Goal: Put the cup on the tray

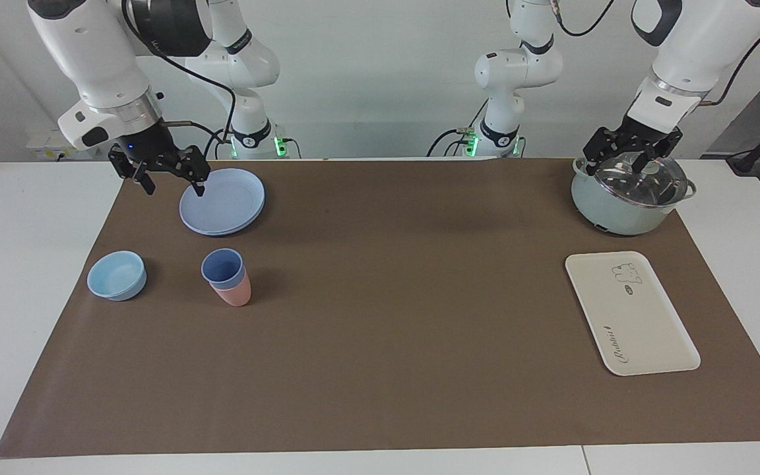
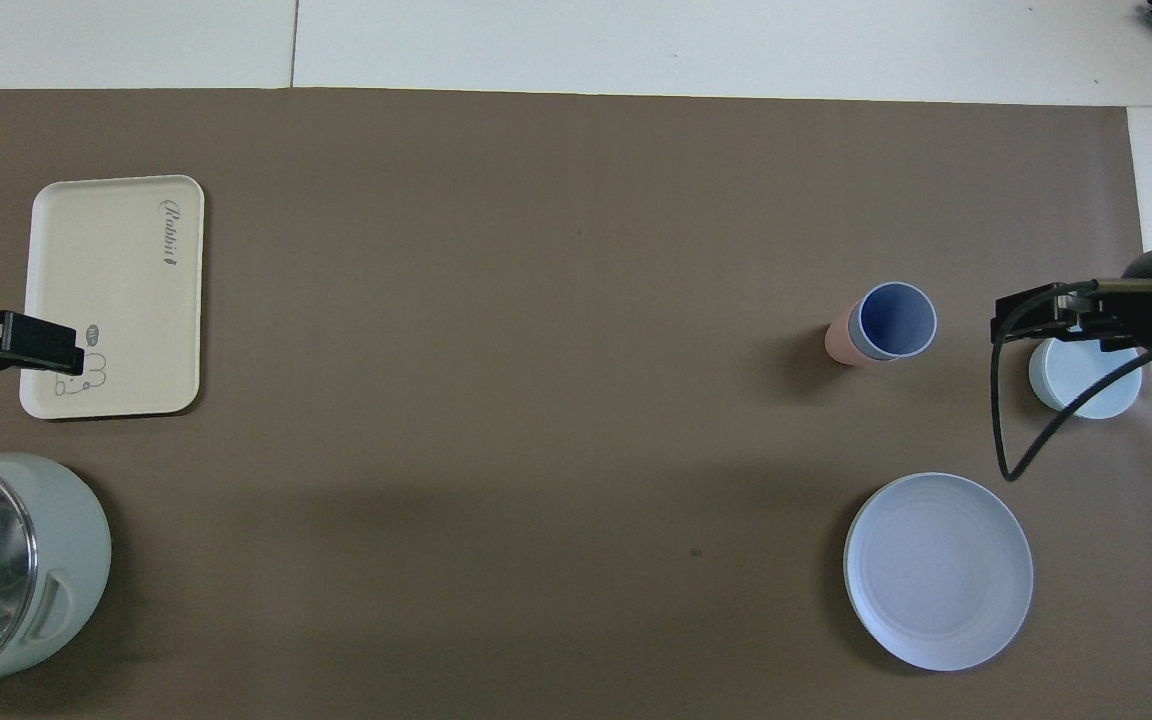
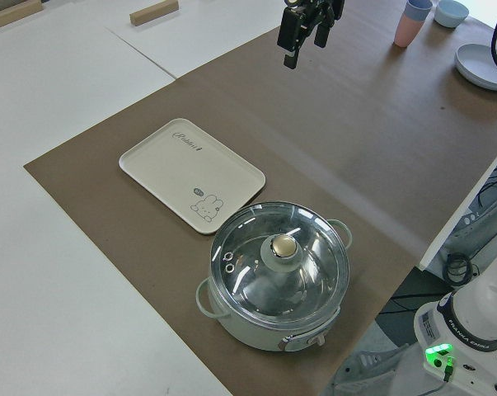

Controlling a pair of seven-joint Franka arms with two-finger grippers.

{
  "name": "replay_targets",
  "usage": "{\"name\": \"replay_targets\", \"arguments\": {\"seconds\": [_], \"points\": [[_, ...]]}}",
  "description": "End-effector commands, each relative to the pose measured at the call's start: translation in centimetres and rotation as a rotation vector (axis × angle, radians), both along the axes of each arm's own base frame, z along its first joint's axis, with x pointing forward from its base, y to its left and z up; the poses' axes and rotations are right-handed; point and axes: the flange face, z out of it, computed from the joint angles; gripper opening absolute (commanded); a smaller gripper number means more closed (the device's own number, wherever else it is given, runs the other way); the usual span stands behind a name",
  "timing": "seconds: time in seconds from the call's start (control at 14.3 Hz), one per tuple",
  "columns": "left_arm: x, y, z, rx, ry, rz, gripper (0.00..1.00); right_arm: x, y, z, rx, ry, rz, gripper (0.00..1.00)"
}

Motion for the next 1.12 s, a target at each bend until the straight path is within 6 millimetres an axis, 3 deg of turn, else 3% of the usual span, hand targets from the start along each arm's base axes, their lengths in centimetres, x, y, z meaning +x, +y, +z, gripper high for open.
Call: {"name": "replay_targets", "arguments": {"seconds": [0.0, 0.42, 0.7, 0.91, 1.05], "points": [[-0.7, 0.1, 0.0, -0.006, -0.006, 0.013, 1.0, -0.7, 0.0, 0.2, 0.013, 0.001, 0.026, 0.99], [-0.7, 0.1, 0.0, -0.007, -0.006, 0.013, 1.0, -0.7, 0.1, 0.1, 0.017, 0.007, 0.023, 1.0], [-0.7, 0.1, 0.0, -0.006, -0.006, 0.013, 1.0, 0.0, -0.9, 0.5, 0.021, -0.034, -0.029, 0.99], [-0.7, 0.1, 0.0, -0.006, -0.006, 0.013, 1.0, 1.1, -1.9, 0.5, 0.028, -0.047, -0.199, 0.97], [-0.7, 0.1, 0.0, -0.007, -0.006, 0.013, 1.0, 2.3, -3.8, 0.3, 0.03, -0.029, -0.374, 0.96]]}}
